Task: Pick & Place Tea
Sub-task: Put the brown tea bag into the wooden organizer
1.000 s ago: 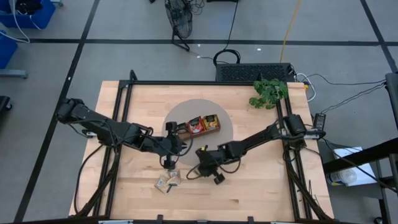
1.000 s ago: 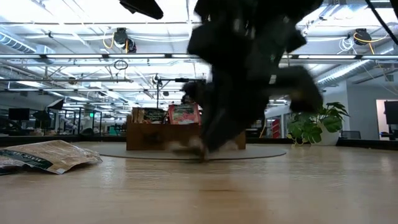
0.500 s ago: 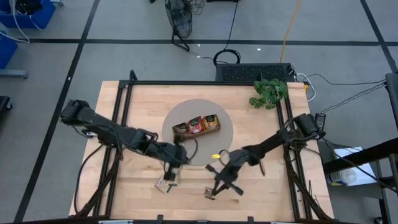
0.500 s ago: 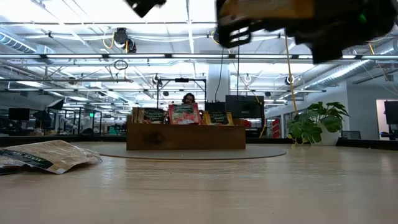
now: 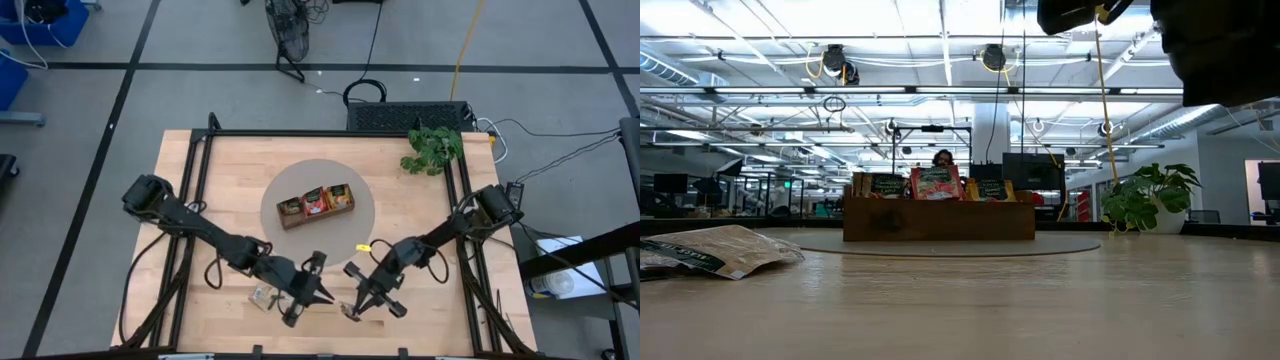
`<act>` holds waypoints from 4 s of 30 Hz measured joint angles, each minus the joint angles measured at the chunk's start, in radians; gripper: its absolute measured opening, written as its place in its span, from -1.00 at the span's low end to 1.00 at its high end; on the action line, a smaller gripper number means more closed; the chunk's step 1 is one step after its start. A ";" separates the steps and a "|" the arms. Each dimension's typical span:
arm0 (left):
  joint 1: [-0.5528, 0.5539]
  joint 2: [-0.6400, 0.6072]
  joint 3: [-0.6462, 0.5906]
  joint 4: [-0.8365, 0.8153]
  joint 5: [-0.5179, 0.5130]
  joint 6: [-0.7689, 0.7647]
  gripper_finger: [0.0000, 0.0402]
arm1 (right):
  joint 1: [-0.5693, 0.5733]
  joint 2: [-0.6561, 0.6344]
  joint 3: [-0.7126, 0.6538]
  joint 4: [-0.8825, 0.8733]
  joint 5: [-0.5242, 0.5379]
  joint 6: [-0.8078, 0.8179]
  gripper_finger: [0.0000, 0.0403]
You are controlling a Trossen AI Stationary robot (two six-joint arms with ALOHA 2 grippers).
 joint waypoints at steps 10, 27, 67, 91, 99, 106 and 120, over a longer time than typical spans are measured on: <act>0.000 -0.001 0.000 0.065 0.001 -0.066 -0.68 | -0.008 0.000 0.000 -0.013 0.002 -0.020 -1.00; -0.002 0.062 0.002 0.159 0.053 -0.088 -0.09 | -0.012 0.000 0.001 -0.053 0.024 -0.045 -1.00; -0.015 0.040 0.001 0.114 -0.022 0.086 -0.99 | -0.039 0.000 0.001 -0.101 0.053 -0.092 -0.98; 0.083 -0.212 -0.052 -0.397 -0.509 -0.059 -1.00 | -0.037 -0.002 0.002 -0.155 0.077 -0.024 -0.27; 0.219 -0.522 -0.425 0.036 -0.176 -0.115 -1.00 | -0.018 -0.001 -0.047 -0.198 0.074 -0.034 -0.29; 0.242 -0.691 -0.852 0.542 -0.377 -0.223 -1.00 | -0.028 -0.060 -0.106 -0.102 0.078 -0.046 -0.30; 0.238 -0.422 -0.843 0.602 -0.542 -0.404 -1.00 | -0.025 -0.240 -0.182 -0.297 0.133 -0.047 -0.30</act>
